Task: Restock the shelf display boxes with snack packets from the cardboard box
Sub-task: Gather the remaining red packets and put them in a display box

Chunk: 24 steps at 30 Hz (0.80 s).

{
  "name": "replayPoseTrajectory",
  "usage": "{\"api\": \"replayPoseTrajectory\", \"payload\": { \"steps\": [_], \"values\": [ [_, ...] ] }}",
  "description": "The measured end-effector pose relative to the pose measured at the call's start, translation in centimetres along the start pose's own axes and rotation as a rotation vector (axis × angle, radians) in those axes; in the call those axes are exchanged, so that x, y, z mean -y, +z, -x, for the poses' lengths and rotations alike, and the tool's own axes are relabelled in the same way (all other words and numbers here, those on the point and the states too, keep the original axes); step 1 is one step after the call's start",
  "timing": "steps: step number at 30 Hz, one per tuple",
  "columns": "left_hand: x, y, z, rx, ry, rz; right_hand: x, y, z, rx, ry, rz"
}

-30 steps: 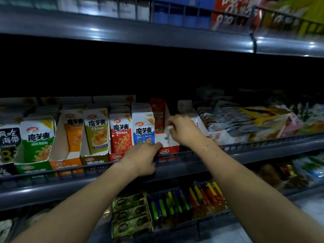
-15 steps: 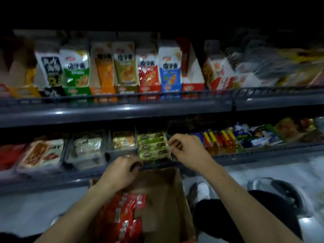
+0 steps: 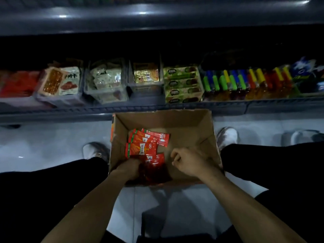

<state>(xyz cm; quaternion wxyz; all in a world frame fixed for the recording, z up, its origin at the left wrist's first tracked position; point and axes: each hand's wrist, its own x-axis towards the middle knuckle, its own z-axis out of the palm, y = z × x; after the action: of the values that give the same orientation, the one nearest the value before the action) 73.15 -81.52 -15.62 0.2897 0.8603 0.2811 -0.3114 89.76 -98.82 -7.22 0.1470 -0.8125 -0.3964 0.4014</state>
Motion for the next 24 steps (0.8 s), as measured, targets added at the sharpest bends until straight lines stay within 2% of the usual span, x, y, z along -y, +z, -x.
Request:
{"api": "replayPoseTrajectory", "payload": {
  "steps": [2, 4, 6, 8, 11, 13, 16, 19, 22, 24],
  "values": [
    [0.3, 1.4, -1.7, 0.015, -0.019, 0.092, -0.6, 0.4, -0.3, 0.013, 0.036, -0.020],
    [0.0, 2.2, -2.6, 0.130, -0.105, 0.154, -1.3, 0.7, -0.5, 0.022, 0.086, -0.060],
    [-0.3, 2.6, -3.2, 0.171, -0.201, 0.084, -2.1, 0.9, -0.6, 0.027, 0.122, -0.090],
    [0.2, 3.5, -3.5, 0.156, -0.155, 0.002, -2.5, 1.0, -0.5, 0.017, 0.134, -0.110],
    [1.4, 5.2, -4.4, -0.030, -0.039, -0.035, -2.9, 1.1, -0.6, 0.028, 0.153, -0.098],
    [1.2, 4.8, -4.3, -0.013, 0.003, -0.091, -3.2, 1.3, -0.9, 0.043, 0.184, -0.089],
    [0.6, 2.9, -3.7, 0.077, -0.028, -0.041, -3.4, 1.2, -1.8, 0.023, 0.222, -0.075],
    [-0.4, 0.5, -3.5, 0.122, 0.013, 0.192, -3.4, 0.6, -2.4, 0.085, 0.197, 0.000],
    [-1.8, -1.3, -3.3, 0.193, 0.009, 0.476, -2.8, 0.7, -2.8, 0.195, 0.160, -0.141],
    [-2.4, -1.4, -3.6, 0.173, 0.026, 0.548, -2.9, 1.4, -3.2, 0.125, 0.155, -0.192]
  ]
}}
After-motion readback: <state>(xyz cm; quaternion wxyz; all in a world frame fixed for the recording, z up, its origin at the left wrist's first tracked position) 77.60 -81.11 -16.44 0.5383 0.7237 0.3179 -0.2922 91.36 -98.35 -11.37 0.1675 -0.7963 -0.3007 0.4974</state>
